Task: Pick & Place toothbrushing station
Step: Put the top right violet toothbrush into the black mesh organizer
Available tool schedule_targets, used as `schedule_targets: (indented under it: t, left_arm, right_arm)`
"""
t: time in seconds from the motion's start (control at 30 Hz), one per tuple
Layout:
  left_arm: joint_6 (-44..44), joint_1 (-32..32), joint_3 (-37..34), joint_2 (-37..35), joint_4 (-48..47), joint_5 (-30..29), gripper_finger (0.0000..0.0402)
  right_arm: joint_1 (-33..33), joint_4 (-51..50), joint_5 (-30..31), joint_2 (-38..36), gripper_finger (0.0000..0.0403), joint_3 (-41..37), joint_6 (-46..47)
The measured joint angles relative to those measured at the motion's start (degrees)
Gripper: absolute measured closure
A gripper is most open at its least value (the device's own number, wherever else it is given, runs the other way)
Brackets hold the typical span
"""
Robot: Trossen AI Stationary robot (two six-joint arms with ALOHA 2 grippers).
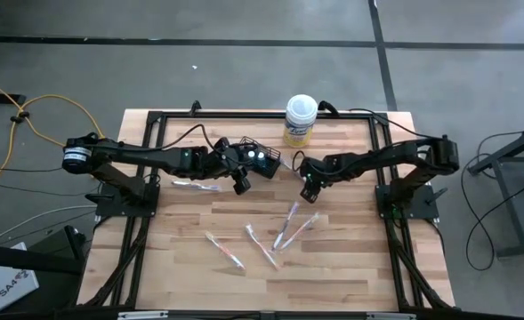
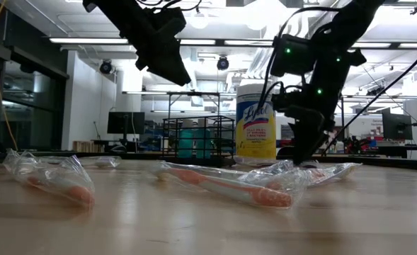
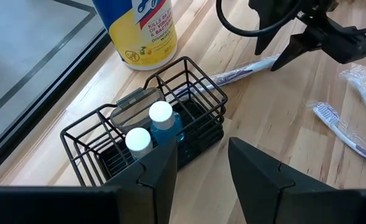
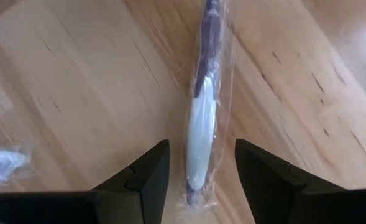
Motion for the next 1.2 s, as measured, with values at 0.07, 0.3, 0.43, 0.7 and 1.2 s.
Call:
schedule_targets:
  t: [0.07, 0.3, 0.43, 0.7, 1.2]
  left_arm:
    - [0.0, 0.0, 0.0, 0.0, 0.0, 0.0, 0.0264]
    - [0.0, 0.01, 0.0, 0.0, 0.02, 0.0, 0.0264]
    - [0.0, 0.02, 0.0, 0.02, -0.02, 0.0, 0.0264]
    - [-0.1, 0.01, 0.02, 0.02, -0.13, 0.0, 0.0264]
    - [-0.22, 0.0, 0.02, 0.02, -0.04, 0.0, 0.0264]
  right_arm:
    - [0.0, 0.25, -0.01, 0.4, 0.0229, 0.0, 0.01]
    - [0.0, 1.35, 0.22, 1.64, 0.0229, 0.0, -0.14]
    - [0.07, 2.51, 0.03, 3.04, 0.0229, 0.2, -0.12]
    - [0.07, 2.81, -0.02, 3.76, 0.0229, 0.28, -0.17]
    - [0.02, 2.7, 0.06, 3.87, 0.0257, 0.15, 0.75]
